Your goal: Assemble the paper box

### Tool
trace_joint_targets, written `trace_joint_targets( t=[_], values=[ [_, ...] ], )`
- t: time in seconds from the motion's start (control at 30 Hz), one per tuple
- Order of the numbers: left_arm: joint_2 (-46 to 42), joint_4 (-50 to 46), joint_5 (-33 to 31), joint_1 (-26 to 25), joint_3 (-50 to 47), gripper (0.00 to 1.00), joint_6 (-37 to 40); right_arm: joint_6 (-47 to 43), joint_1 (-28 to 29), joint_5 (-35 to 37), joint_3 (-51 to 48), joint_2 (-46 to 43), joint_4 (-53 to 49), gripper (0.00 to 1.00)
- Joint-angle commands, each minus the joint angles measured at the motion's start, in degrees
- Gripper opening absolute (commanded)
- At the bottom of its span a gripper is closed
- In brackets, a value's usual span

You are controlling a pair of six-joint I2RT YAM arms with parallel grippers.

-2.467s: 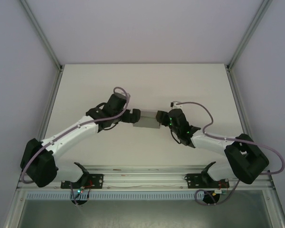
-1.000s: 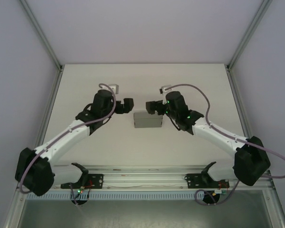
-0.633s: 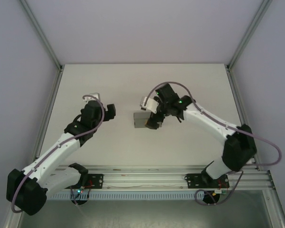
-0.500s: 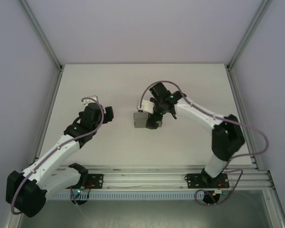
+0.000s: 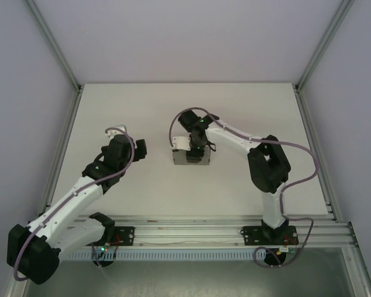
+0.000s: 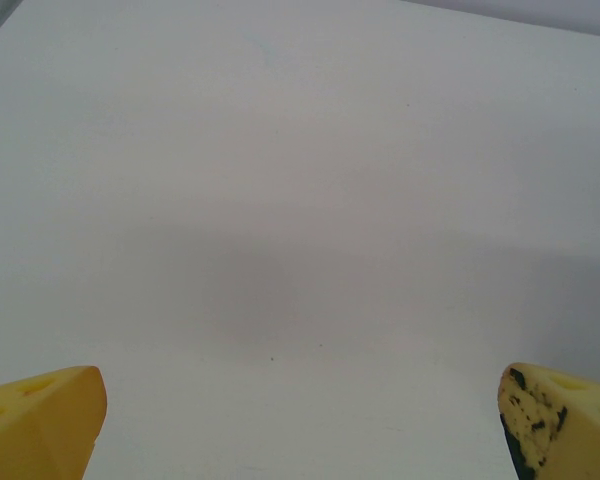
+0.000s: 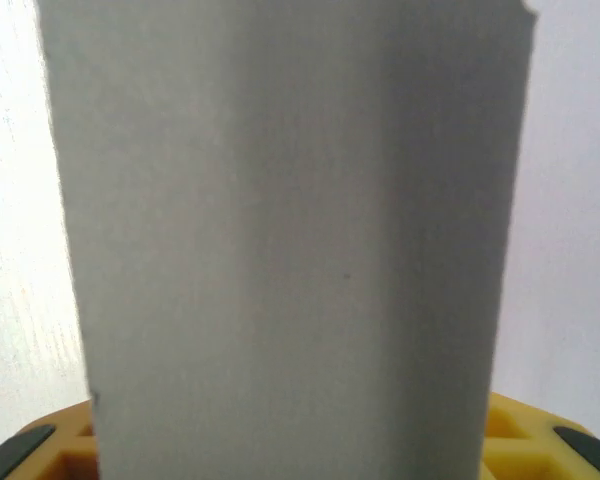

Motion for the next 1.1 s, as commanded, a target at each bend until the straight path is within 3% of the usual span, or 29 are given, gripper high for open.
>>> trace_joint_targets(
  t=[0.0, 0.1, 0.2, 0.37, 0.47, 0.5, 0.53, 0.67, 0.8, 0.93, 1.07],
  values=[
    [-1.78, -1.6, 0.97, 0.35, 1.67, 1.0, 1.09, 1.28, 0.58, 9.44, 0.43, -0.11, 0.26, 0.38],
    [-2.35, -1.88, 0.52, 0.32, 1.5, 1.0, 0.86, 0.91, 2.13, 18.36, -2.42, -1.59, 8.48, 0.38],
    [-2.87, -1.82, 0.47, 0.28, 0.98, 1.0, 0.53, -3.36, 3.68, 26.93, -8.89, -3.14, 23.31, 0.42],
    [-3.19, -1.61, 0.1, 0.32, 0.61, 1.0, -0.4, -8.44, 4.06, 27.06, -16.46, -3.3, 37.99, 0.43],
    [-3.15, -1.9, -0.07, 0.35, 0.61, 1.0, -0.43, -11.91, 4.43, 25.29, -22.34, -3.95, 46.13, 0.56],
    [-3.17, -1.92, -0.09, 0.35, 0.63, 1.0, -0.45, -12.84, 4.57, 25.11, -23.71, -4.35, 46.8, 0.66],
    [-3.34, -1.8, -0.14, 0.3, 0.57, 1.0, -0.51, -12.69, 4.91, 25.18, -24.41, -4.85, 46.43, 0.71],
    [-3.15, -0.89, -0.67, 0.33, 0.53, 1.0, -0.95, -8.27, 6.24, 24.51, -25.38, -8.3, 40.95, 0.84],
    [-2.64, 0.38, -0.81, 0.35, 1.02, 1.0, -0.83, -1.04, 7.18, 17.05, -26.84, -14.39, 35.04, 0.98],
    [-1.8, 1.68, -1.95, 0.32, 1.63, 1.0, -0.06, 6.03, 7.22, 8.22, -26.62, -21.74, 27.91, 1.0],
    [-0.93, 5.63, -5.15, 0.63, 0.51, 1.0, 2.57, 8.86, 6.48, 9.69, -32.89, -30.63, 34.04, 1.0]
  ],
)
